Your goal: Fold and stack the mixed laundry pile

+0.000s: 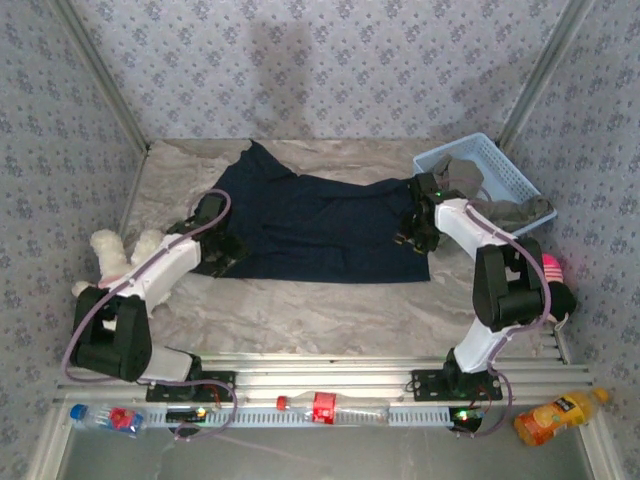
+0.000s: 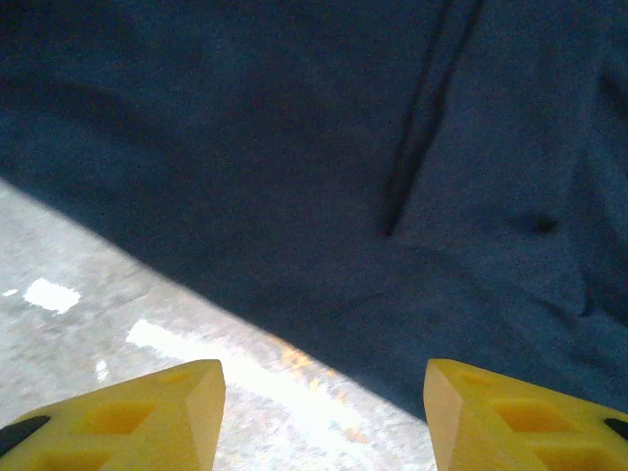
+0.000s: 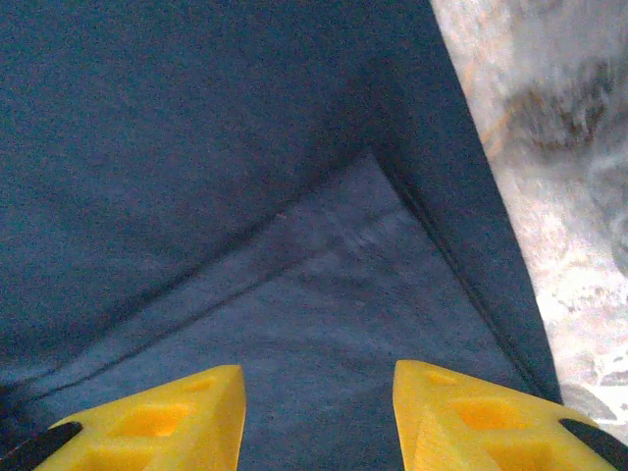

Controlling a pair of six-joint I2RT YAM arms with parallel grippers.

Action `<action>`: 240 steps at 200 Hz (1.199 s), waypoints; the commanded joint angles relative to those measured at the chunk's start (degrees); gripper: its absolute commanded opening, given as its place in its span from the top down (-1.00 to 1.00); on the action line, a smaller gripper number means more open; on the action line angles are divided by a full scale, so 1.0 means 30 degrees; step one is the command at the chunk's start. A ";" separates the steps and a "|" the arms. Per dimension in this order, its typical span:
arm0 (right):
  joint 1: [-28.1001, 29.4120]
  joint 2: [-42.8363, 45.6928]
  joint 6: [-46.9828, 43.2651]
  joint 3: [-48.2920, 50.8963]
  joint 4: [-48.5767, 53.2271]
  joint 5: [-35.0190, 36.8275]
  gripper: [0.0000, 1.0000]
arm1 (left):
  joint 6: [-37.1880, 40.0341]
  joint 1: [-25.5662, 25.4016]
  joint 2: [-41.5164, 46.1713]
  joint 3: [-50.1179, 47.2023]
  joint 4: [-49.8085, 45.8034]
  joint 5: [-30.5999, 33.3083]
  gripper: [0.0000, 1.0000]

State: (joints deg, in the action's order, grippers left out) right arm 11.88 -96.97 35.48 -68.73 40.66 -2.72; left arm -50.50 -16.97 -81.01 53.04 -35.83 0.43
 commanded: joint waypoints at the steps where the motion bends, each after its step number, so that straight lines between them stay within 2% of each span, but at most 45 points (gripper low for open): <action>1: -0.0005 0.0703 -0.0401 -0.0783 0.0660 -0.0513 0.08 | 0.0017 -0.0143 -0.1623 0.0920 0.1730 -0.0647 -0.14; 48: -0.0034 0.1429 -0.0397 -0.0516 0.0676 -0.0473 0.08 | 0.0534 -0.0290 -0.4826 0.2664 0.2843 -0.0929 -0.10; 88: -0.0318 0.2055 -0.0399 -0.0030 0.0788 -0.0247 0.08 | 0.1018 -0.0319 -0.6270 0.3443 0.3159 -0.0941 0.11; 126: -0.0633 0.2360 -0.0142 0.0722 0.0665 -0.0191 0.08 | 0.1420 -0.0319 -0.6869 0.3738 0.2848 -0.0829 0.48; 138: -0.0714 0.2384 -0.0065 0.0818 0.0621 -0.0206 0.08 | 0.1478 -0.0319 -0.6863 0.3665 0.2718 -0.0773 0.72; 147: -0.0753 0.2435 -0.0022 0.0849 0.0599 -0.0214 0.08 | 0.1505 -0.0319 -0.6819 0.3744 0.2461 -0.0734 0.99; 166: -0.0835 0.2463 0.0008 0.0861 0.0566 -0.0236 0.08 | 0.1579 -0.0319 -0.6746 0.4297 0.1723 -0.0738 1.00; 191: -0.0907 0.2497 0.0017 0.0898 0.0461 -0.0193 0.08 | 0.2053 -0.0319 -0.7724 0.7168 0.0969 -0.1376 1.00; 218: -0.0926 0.2320 0.0037 0.0988 0.0298 -0.0404 0.09 | 0.2732 -0.0319 -1.1386 1.3899 -0.0687 -0.2568 1.00; 224: -0.0919 0.2251 0.0037 0.0970 0.0268 -0.0428 0.09 | 0.2878 -0.0312 -1.2320 1.5916 -0.1543 -0.2773 0.80; 234: -0.0913 0.2179 0.0036 0.0930 0.0254 -0.0388 0.09 | 0.3062 -0.0319 -1.3898 1.9232 -0.3365 -0.2423 0.08; 240: -0.0891 0.2176 0.0008 0.0937 0.0230 -0.0264 0.09 | 0.3118 -0.0319 -1.4584 2.1315 -0.4539 -0.1968 -0.17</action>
State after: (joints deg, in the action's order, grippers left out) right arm 9.45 -91.11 35.14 -66.35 40.97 -3.90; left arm -43.53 -17.65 -117.23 98.43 -37.98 -5.39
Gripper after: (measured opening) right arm 0.458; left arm 0.237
